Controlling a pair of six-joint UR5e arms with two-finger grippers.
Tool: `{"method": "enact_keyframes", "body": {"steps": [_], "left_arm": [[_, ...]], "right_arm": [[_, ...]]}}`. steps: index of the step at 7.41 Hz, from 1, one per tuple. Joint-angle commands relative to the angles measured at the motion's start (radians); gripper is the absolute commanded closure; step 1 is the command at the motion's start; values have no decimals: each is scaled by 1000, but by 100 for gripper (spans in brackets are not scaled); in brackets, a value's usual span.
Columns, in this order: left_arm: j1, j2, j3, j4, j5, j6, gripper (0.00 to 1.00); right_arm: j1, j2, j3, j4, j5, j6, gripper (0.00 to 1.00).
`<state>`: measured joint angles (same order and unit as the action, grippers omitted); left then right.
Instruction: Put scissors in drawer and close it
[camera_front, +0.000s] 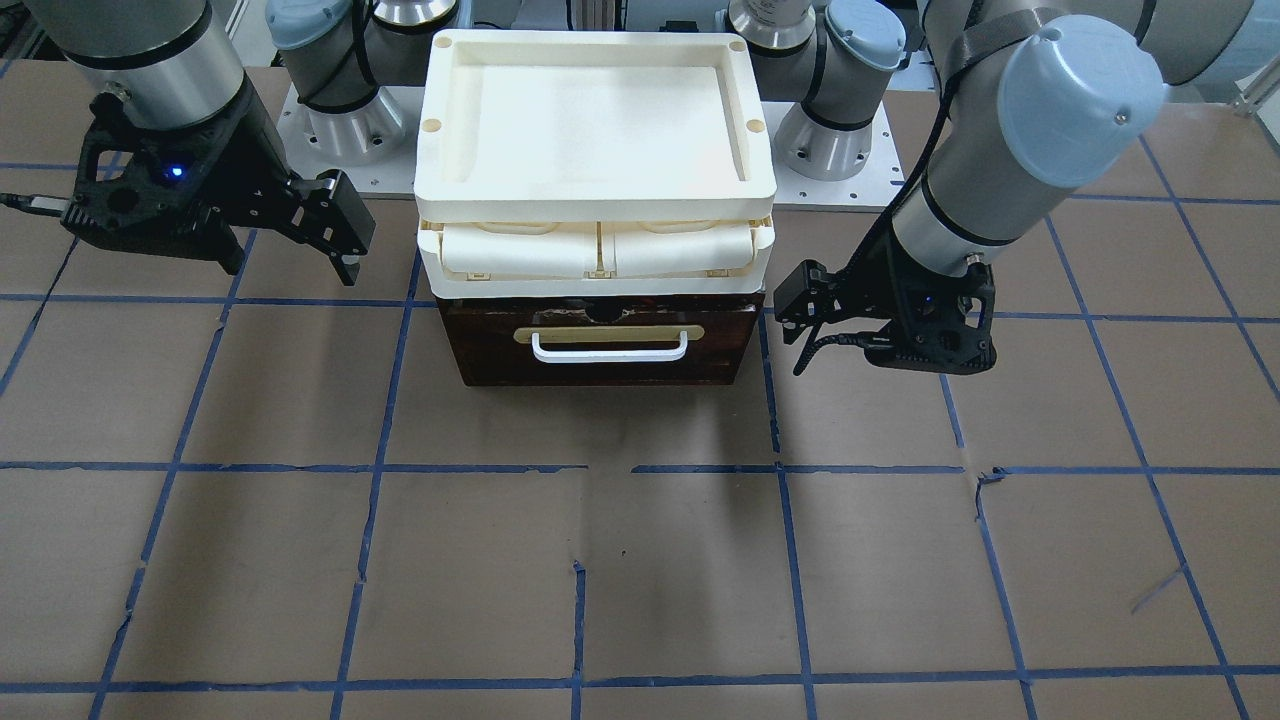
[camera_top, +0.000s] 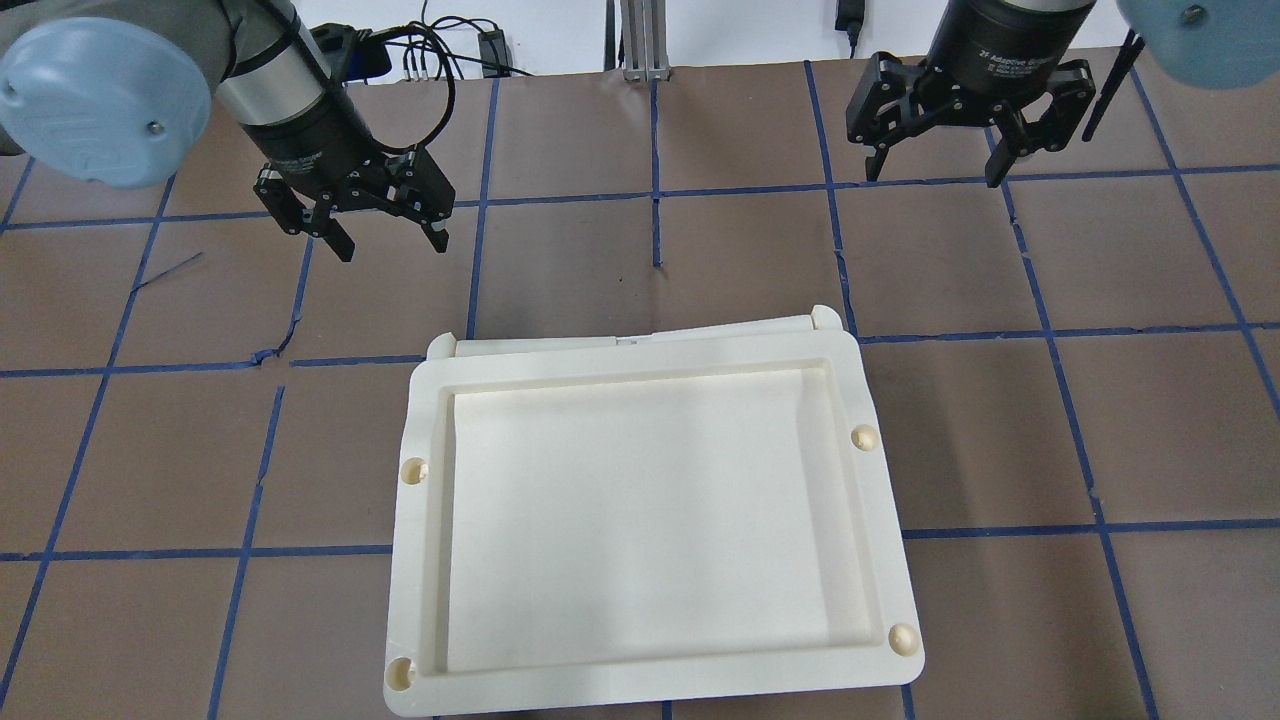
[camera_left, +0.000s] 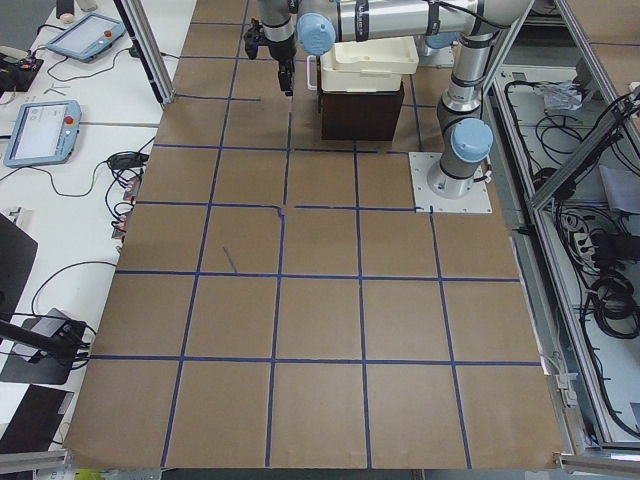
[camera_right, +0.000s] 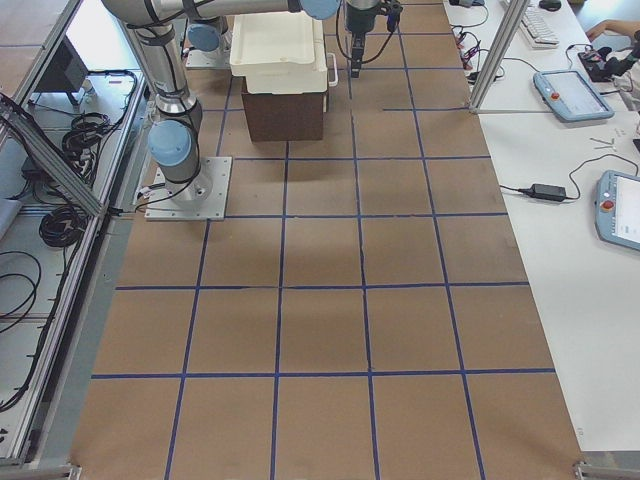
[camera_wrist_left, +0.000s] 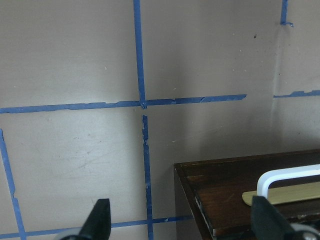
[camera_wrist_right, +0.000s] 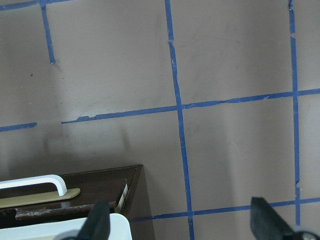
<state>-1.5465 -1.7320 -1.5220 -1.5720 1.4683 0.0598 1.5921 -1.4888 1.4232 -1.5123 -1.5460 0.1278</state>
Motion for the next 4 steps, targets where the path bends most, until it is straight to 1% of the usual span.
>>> {"method": "enact_keyframes", "body": {"steps": [1, 3, 4], "left_arm": [[5, 26, -3, -2, 10, 0, 0], [9, 44, 0, -2, 32, -2, 0], [11, 61, 2, 3, 149, 0, 0]], "right_arm": [[0, -1, -1, -2, 4, 0, 0], [-4, -1, 0, 0, -8, 0, 0], [-6, -1, 0, 0, -8, -2, 0]]}}
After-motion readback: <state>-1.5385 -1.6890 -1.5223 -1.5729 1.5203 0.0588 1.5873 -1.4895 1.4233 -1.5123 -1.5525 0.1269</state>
